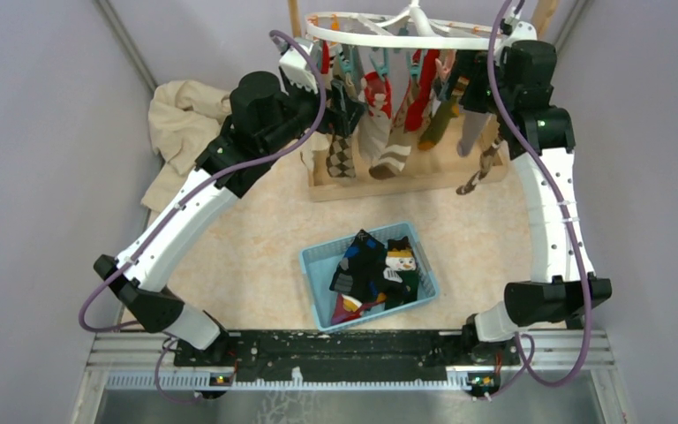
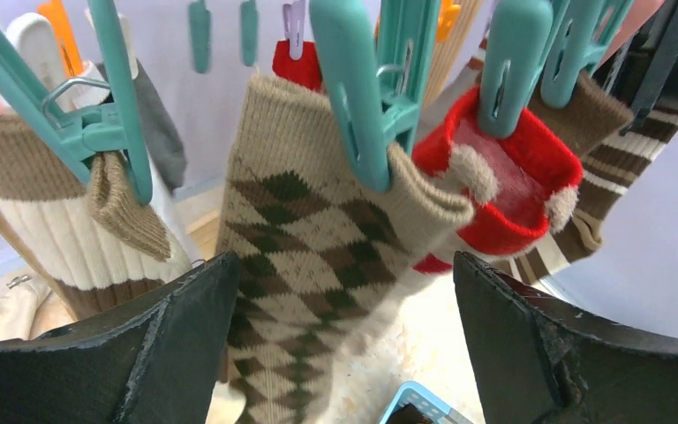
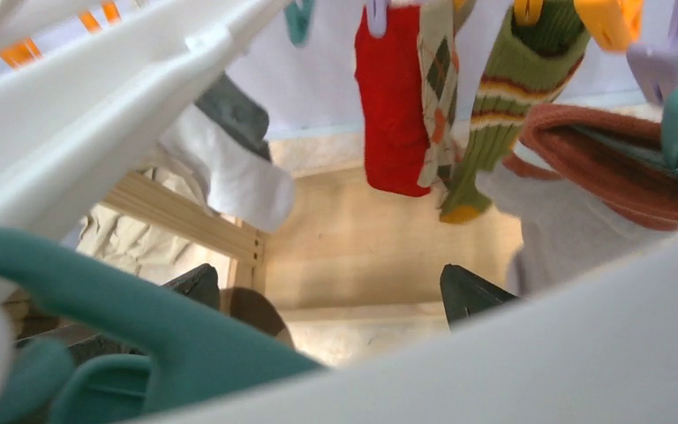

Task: Remove the socks clipped to the hanger
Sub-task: Adjust the hanger on the clothesline.

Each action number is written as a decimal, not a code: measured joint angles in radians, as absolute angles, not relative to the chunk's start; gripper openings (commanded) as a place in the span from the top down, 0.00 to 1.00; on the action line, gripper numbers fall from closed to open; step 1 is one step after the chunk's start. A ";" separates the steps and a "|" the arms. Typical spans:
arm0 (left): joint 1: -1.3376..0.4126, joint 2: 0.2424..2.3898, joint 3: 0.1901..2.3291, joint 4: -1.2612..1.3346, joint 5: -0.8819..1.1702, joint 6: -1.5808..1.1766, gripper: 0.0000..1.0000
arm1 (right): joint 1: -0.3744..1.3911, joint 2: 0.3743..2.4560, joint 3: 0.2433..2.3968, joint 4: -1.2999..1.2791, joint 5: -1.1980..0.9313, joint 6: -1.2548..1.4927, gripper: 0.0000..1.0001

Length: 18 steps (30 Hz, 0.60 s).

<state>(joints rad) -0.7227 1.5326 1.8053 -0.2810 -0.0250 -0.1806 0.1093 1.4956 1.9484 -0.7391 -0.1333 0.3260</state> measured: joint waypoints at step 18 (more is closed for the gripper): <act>-0.725 1.621 1.993 -0.294 0.072 -0.209 0.16 | 0.109 1.462 1.706 -0.701 -0.154 0.250 0.66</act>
<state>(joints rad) -0.7250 1.6215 1.9930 -0.2935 0.0715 -0.2092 0.1093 1.4620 1.7061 -0.7010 -0.1539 0.2501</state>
